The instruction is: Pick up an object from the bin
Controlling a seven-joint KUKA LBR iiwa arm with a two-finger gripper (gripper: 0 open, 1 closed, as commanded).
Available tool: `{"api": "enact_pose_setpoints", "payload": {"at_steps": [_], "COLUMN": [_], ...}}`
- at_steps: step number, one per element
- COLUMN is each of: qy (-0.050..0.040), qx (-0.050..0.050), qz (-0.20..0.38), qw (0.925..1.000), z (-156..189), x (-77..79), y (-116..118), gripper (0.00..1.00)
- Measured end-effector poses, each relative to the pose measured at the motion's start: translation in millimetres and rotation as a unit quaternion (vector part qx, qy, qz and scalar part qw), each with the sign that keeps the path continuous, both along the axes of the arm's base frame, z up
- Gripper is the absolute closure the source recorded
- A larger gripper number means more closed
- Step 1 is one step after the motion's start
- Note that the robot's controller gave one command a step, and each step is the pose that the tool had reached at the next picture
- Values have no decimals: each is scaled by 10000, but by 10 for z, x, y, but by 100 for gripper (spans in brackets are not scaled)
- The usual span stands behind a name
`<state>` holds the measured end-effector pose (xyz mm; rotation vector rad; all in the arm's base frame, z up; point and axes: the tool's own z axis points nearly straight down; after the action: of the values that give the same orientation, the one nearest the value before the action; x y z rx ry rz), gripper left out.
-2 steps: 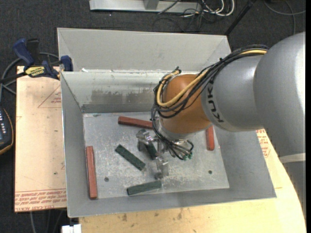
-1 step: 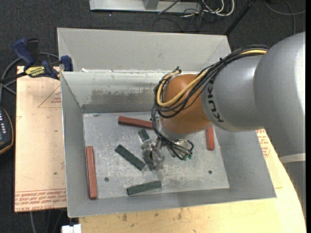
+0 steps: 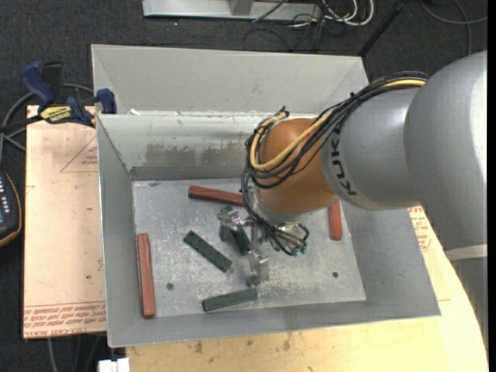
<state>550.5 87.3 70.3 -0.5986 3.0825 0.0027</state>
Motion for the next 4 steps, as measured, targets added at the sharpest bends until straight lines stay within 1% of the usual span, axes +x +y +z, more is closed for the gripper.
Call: {"api": "enact_pose_setpoints", "payload": {"at_steps": [1, 2, 3, 4], "qy": [0, -22, -7, 9], "qx": [0, -10, -2, 2], "qz": [-2, 1105, 1110, 788], "qw": [10000, 9939, 9938, 9969], "z": [0, 622, 608, 193], "x": [0, -127, -136, 23], "y": [-1, -349, -337, -182], "gripper": [100, 100, 0, 0]}}
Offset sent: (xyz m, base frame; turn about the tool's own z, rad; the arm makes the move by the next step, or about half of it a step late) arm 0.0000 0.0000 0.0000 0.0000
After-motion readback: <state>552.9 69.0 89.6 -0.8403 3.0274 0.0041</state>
